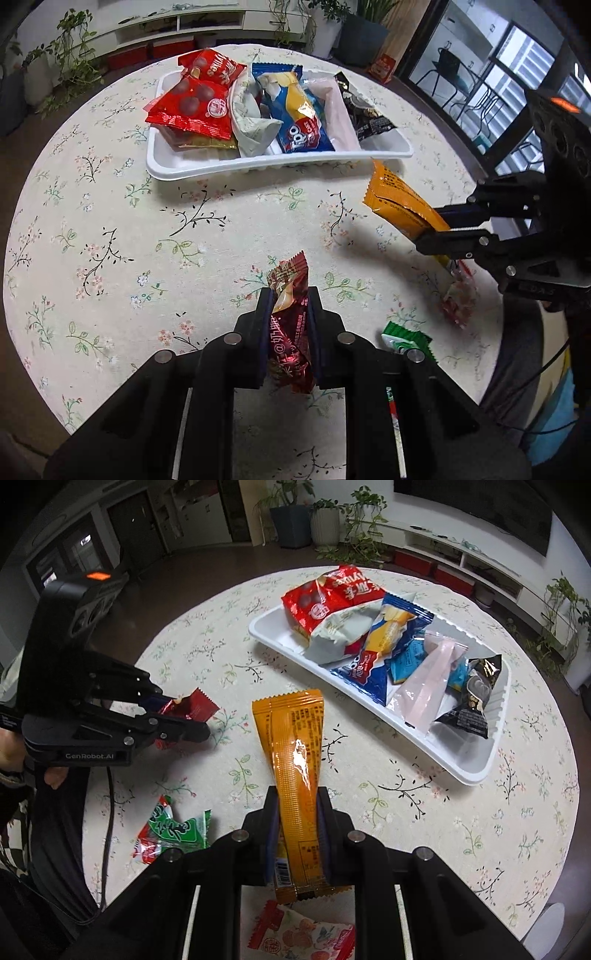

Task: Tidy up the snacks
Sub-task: 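Carry the brown packet and orange bar over the white tray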

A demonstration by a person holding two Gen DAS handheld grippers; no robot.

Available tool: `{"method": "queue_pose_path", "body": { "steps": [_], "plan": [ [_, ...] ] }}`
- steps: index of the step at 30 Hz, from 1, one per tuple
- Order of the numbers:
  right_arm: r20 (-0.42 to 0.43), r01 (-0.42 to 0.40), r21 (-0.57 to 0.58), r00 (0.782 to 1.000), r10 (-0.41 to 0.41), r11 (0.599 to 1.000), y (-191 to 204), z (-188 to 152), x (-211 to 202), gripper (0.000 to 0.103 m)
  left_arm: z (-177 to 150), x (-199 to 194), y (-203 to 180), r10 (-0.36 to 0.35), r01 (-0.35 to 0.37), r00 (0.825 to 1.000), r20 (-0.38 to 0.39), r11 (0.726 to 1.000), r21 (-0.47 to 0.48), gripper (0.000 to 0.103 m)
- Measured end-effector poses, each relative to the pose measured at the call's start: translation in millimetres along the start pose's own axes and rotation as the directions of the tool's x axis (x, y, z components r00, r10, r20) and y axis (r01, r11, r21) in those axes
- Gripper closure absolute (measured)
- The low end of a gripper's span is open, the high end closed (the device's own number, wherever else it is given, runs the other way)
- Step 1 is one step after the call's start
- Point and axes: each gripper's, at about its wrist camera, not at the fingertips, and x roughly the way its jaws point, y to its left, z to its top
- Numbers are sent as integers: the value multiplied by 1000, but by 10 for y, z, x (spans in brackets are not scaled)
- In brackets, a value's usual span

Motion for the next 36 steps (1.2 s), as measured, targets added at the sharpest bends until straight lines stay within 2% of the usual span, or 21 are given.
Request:
{"method": "queue_pose_path", "body": {
  "steps": [5,12,20,28,32,36],
  "plan": [
    [42,-14,58,999,11,998,-77,-28,-120,83,101,-114,18,-52,53,998,32,998,-33,88],
    [112,-35,136,993,20,990,-252,28,-372,83,378,-315,34,-82,87,992,92,995,-47,88],
    [224,-82,238,974,28,968,-505,232,-704,83,991,-499,32,-105,113,981,166,993,-41,88],
    [290,-69,313,957,-26,947,-799,594,-913,83,1677,-526,95,-132,148,968,215,987,-63,88],
    [317,-75,371,947,-50,925,-993,795,-922,83,1969,-462,78,-119,133,970,214,990,-52,88],
    [309,-72,429,948,-72,900,-1158,939,-768,83,2181,-269,38,-116,127,972,204,991,-41,88]
  ]
}}
